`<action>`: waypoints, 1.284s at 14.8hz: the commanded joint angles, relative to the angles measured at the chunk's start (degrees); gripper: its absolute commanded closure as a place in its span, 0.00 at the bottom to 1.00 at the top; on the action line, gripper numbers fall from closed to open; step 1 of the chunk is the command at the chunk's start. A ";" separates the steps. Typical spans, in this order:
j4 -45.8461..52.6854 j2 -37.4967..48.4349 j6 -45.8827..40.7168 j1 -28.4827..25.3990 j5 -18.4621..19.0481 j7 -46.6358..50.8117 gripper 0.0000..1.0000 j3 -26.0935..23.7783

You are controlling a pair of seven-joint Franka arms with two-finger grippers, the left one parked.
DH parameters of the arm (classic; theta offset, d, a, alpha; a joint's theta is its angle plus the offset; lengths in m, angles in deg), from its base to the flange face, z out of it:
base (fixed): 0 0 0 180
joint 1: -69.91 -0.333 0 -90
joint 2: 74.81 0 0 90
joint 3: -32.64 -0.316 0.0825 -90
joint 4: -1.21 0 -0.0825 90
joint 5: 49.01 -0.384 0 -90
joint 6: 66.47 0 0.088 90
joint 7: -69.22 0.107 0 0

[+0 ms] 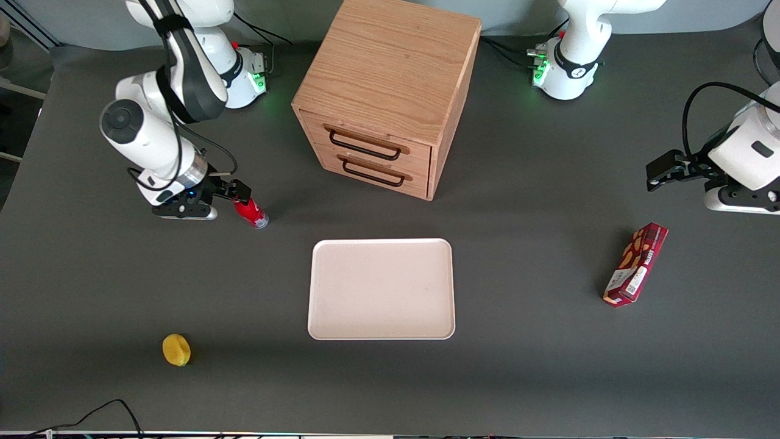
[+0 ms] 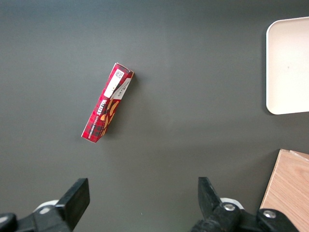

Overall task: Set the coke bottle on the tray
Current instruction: 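Close the right gripper around the red bottle's body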

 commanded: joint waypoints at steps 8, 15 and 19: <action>-5.30 2.11 4.00 -0.24 -0.34 3.45 0.26 -2.54; -4.87 3.25 3.12 -0.33 1.07 3.18 1.00 -2.63; 5.20 4.84 -9.57 -0.16 1.16 2.92 1.00 -2.90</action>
